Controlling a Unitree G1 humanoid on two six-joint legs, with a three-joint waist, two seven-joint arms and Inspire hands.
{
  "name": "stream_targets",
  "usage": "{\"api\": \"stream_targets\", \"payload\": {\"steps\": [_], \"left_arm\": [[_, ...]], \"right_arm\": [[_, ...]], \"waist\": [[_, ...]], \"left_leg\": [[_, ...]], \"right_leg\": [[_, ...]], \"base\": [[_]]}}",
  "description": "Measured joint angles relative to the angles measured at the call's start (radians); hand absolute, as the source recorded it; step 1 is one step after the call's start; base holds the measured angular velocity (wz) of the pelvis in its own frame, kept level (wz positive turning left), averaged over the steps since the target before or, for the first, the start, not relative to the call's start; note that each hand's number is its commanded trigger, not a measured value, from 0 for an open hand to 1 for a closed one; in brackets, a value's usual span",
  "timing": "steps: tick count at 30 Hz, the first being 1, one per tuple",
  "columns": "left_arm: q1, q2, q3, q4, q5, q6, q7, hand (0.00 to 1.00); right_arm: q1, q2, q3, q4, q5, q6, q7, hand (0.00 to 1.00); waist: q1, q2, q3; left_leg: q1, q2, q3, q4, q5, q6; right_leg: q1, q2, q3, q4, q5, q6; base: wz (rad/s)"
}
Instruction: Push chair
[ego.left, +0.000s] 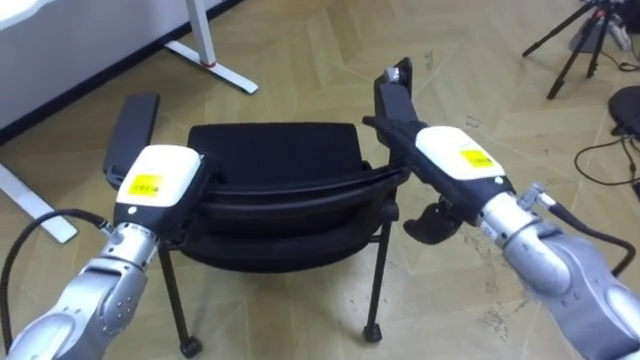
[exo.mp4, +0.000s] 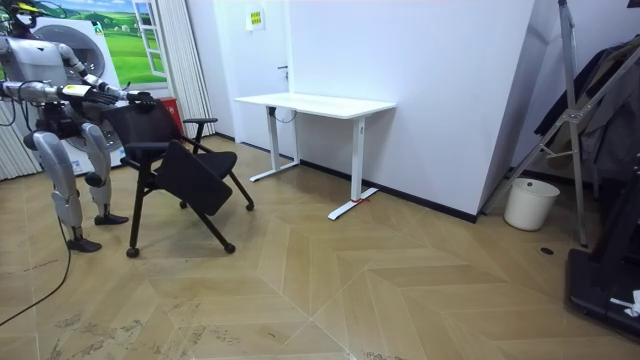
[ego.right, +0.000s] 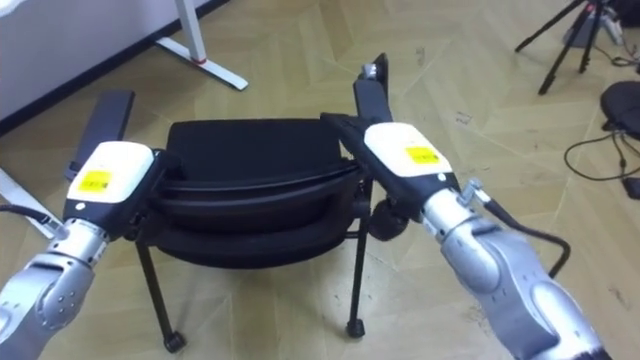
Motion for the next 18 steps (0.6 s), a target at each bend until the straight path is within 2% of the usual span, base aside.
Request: {"api": "stream_targets", "payload": {"steps": [3, 9, 13, 18], "left_arm": [[-0.016, 0.000, -0.022, 0.002, 0.000, 0.006, -0.001, 1.00], [-0.036, -0.019, -0.044, 0.013, 0.001, 0.011, -0.002, 1.00], [-0.053, -0.021, -0.061, 0.024, 0.001, 0.010, -0.001, 1.00], [-0.067, -0.023, -0.061, 0.030, 0.015, 0.010, -0.001, 1.00]], "right_arm": [[-0.020, 0.006, 0.026, 0.005, -0.003, 0.003, 0.000, 0.00], [-0.046, 0.027, 0.060, 0.031, -0.009, 0.020, 0.000, 0.00], [-0.091, 0.033, 0.066, 0.071, -0.079, 0.021, 0.010, 0.00], [-0.142, 0.073, 0.109, 0.107, -0.238, 0.031, 0.010, 0.00]], "waist": [[0.003, -0.002, 0.0001], [0.013, -0.006, 0.0003], [0.023, -0.013, 0.0005], [0.028, -0.038, 0.0019]], "left_leg": [[-0.002, 0.000, -0.015, 0.000, 0.000, 0.000], [-0.001, 0.000, -0.043, 0.000, 0.000, 0.000], [0.000, 0.000, -0.044, 0.000, 0.000, 0.000], [0.001, 0.001, -0.046, 0.001, 0.000, 0.000]], "right_leg": [[0.003, -0.002, -0.015, 0.000, 0.000, 0.000], [0.016, -0.004, -0.041, -0.001, 0.000, 0.000], [0.018, -0.004, -0.042, -0.001, 0.000, 0.000], [0.020, -0.004, -0.046, -0.001, -0.001, 0.000]], "base": [[0.13], [0.10], [0.01], [0.01]]}}
